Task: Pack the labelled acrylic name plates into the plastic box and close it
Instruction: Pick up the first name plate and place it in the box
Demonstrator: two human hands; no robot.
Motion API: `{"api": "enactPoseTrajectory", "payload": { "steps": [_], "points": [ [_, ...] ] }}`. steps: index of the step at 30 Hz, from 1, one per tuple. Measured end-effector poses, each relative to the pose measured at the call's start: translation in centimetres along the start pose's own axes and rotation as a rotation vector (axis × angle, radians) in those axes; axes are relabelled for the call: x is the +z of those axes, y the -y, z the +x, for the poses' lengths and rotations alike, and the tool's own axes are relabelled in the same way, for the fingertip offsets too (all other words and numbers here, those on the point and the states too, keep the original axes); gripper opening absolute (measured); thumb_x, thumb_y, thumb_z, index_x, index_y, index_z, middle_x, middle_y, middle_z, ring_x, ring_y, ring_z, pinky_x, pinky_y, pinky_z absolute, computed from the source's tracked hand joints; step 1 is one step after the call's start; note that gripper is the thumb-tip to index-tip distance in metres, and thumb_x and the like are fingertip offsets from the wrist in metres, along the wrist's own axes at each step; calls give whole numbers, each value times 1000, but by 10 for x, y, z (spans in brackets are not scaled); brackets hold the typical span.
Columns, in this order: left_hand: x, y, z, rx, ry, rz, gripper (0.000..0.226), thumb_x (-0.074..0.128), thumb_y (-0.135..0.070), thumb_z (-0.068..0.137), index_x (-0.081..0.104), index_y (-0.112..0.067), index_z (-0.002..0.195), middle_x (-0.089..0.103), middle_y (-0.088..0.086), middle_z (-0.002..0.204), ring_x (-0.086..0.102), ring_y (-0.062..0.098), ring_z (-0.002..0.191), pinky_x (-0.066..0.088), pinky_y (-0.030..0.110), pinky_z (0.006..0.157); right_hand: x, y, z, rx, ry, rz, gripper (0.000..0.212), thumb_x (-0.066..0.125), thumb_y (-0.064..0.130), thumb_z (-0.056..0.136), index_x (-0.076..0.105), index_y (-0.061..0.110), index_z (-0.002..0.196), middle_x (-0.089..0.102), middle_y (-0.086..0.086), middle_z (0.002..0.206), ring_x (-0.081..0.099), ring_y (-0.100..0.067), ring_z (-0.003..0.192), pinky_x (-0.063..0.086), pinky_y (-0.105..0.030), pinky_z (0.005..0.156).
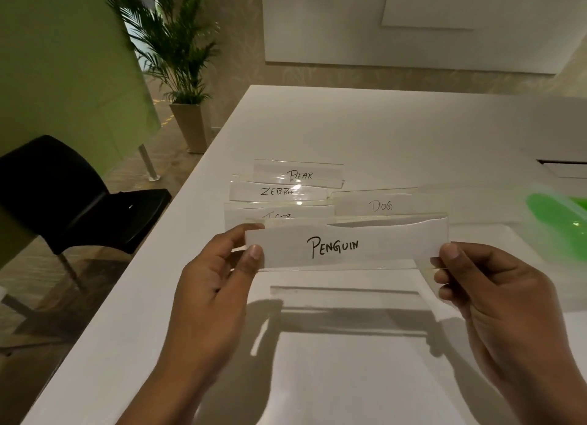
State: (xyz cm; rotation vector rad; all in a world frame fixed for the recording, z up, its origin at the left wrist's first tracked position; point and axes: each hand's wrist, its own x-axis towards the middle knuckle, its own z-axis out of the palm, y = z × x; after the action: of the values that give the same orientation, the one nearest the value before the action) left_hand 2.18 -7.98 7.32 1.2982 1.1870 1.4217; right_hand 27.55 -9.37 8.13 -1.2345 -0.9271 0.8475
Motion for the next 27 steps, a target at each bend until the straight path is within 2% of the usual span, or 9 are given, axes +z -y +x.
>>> {"api": "enactPoseTrajectory", "payload": {
  "steps": [3,5,9,11,14,16,19,22,27],
  "points": [
    [-6,-2,2,-12,-13,51,23,65,-21,85,73,-28,105,77,-8,96,70,10,85,54,20,71,-2,4,1,7,-29,-10,28,75,44,55,79,24,74,73,-4,69,62,-9,56,53,-16,55],
    [-7,-4,3,-12,-102,39,20,73,-20,76,77,-27,94,78,-4,86,70,14,75,55,22,64,-1,6,0,-6,-46,-19,24,74,42,56,79,26,73,74,-3,68,64,-8,56,54,-16,57],
    [-7,-4,4,-13,-175,7,15,78,-19,69,80,-25,82,77,2,77,70,18,67,56,24,63,-3,5,2,-14,-58,-3,24,75,41,57,80,25,74,74,-3,70,66,-8,58,55,-16,60],
    [-6,-6,3,-10,-171,4,15,78,-18,69,80,-27,81,77,3,75,70,19,67,57,25,64,-4,5,2,-19,-49,5,29,77,45,56,80,24,76,74,-3,70,66,-8,59,54,-17,61],
    [-5,-7,3,-13,-168,-12,17,78,-17,69,80,-26,83,77,4,76,68,19,67,56,24,63,-5,4,3,-24,-44,-4,52,82,62,45,80,23,79,75,-4,72,67,-9,60,55,-17,62],
    [-5,-7,3,-23,-166,-17,17,78,-17,68,80,-24,84,77,4,76,69,20,67,56,23,63,-6,5,3,-19,-44,-2,59,83,67,40,80,23,80,75,-5,73,68,-10,61,56,-17,62],
    [-5,-9,4,-43,-165,-39,14,77,-16,68,79,-22,81,77,5,75,70,18,67,55,21,62,-5,5,2,-10,-45,-2,41,84,52,51,80,22,78,75,-6,73,67,-11,60,56,-17,61],
    [-5,-10,6,-95,-109,-102,13,75,-18,67,79,-21,80,76,7,75,68,16,68,54,20,61,-5,7,2,3,-42,20,20,76,37,59,80,24,74,74,-6,70,66,-10,59,55,-17,59],
    [-3,-14,8,-133,-60,-174,14,73,-22,65,78,-19,77,74,7,75,66,16,69,53,20,60,-7,17,2,-22,-7,-27,27,72,43,60,80,29,81,77,-3,81,72,-17,63,54,-20,51]
  ]
}}
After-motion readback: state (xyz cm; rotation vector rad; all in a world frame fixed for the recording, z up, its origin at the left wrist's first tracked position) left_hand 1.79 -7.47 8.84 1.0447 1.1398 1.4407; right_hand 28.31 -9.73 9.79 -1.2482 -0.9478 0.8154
